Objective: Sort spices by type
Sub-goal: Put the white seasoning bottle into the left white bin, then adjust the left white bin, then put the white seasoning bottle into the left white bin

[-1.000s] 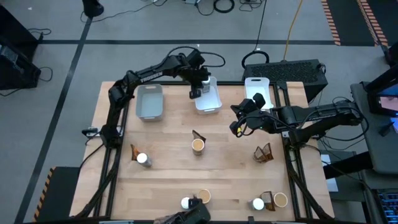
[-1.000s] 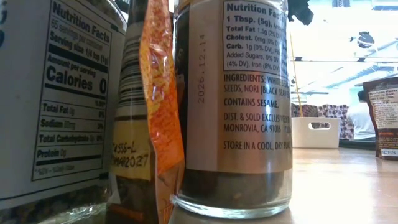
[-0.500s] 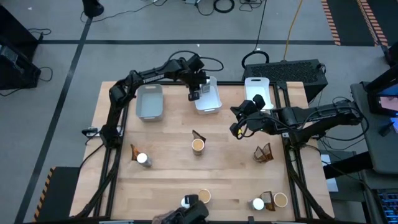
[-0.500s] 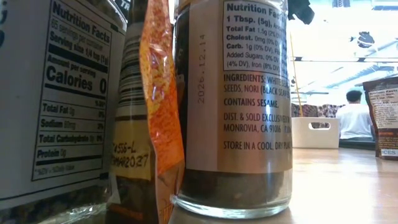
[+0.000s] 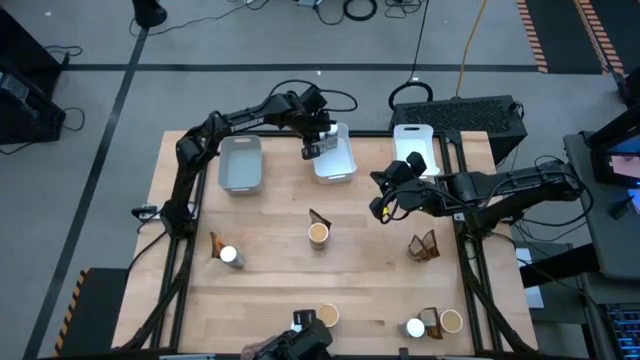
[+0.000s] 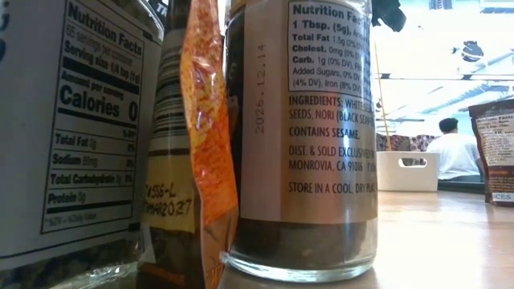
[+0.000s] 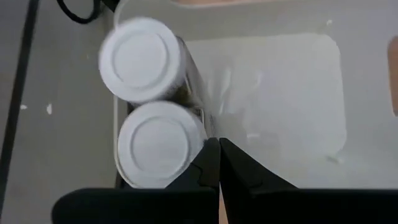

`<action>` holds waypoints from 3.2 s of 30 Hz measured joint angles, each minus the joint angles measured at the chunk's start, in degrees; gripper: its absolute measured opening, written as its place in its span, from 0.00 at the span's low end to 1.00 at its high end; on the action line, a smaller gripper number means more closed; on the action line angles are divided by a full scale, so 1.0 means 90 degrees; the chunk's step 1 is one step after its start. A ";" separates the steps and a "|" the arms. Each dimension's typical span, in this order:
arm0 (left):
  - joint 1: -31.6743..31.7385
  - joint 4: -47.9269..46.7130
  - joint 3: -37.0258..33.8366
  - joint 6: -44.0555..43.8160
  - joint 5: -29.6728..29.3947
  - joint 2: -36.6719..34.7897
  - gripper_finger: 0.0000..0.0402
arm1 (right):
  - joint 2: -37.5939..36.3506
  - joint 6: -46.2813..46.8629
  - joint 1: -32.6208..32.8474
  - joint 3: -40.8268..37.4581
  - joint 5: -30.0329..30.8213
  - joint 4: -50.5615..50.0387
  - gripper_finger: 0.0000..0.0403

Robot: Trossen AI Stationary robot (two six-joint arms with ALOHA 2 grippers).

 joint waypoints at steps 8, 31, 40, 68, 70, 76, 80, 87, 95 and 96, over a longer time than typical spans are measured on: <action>-0.0148 -0.0174 0.0195 -0.0012 0.0002 -0.0216 0.01 | 0.0000 0.0004 -0.0001 0.0000 0.0000 -0.0001 0.00; 0.0197 0.0452 -0.2815 -0.1444 0.1399 -0.3924 0.01 | 0.1913 0.0466 -0.3417 0.0005 -0.4016 0.0015 0.00; 0.0168 0.0786 -0.4021 -0.2094 0.1382 -0.5180 0.01 | 0.2831 0.0328 -0.3827 0.0005 -0.4129 0.0130 0.00; 0.0168 0.0729 -0.4184 -0.1964 0.1392 -0.5819 0.01 | 0.3525 0.0178 -0.3692 0.0627 -0.4221 0.0168 0.00; 0.0168 0.0686 -0.4184 -0.1934 0.1668 -0.5795 0.01 | 0.3433 0.0037 -0.3613 0.0857 -0.4234 -0.0058 0.00; -0.0129 0.0665 -0.4192 -0.2162 0.2443 -0.5717 0.01 | 0.2612 -0.0073 -0.3113 0.1183 -0.4199 -0.0160 0.00; -0.0817 0.0908 -0.4192 -0.2579 0.2356 -0.5717 0.01 | 0.1778 -0.0105 -0.2550 0.1183 -0.3670 -0.0483 0.00; -0.2736 0.1504 -0.4146 -0.4239 0.0903 -0.5717 0.01 | 0.0625 -0.0389 -0.1099 0.1078 -0.2605 -0.0549 0.00; -0.5007 0.1890 -0.4146 -0.6105 -0.0959 -0.5715 0.01 | 0.0455 -0.0611 0.0339 0.0930 -0.2679 -0.0251 0.00; -0.5279 0.2006 -0.4146 -0.6204 -0.1043 -0.5716 0.01 | 0.0480 -0.0544 0.0500 0.0930 -0.2685 -0.0122 0.00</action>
